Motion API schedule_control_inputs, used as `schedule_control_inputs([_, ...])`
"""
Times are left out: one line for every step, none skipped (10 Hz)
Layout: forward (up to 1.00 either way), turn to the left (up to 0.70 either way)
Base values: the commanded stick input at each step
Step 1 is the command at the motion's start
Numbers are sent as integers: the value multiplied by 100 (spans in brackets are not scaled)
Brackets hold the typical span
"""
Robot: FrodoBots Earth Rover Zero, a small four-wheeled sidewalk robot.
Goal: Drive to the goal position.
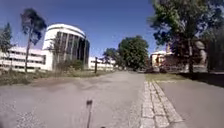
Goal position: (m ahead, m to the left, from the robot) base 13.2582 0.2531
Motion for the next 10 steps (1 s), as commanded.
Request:
schedule_control_inputs([60,0])
schedule_control_inputs([60,0])
schedule_control_inputs([60,0])
schedule_control_inputs([60,0])
schedule_control_inputs([60,0])
schedule_control_inputs([60,0])
schedule_control_inputs([60,0])
schedule_control_inputs([60,0])
schedule_control_inputs([60,0])
schedule_control_inputs([60,0])
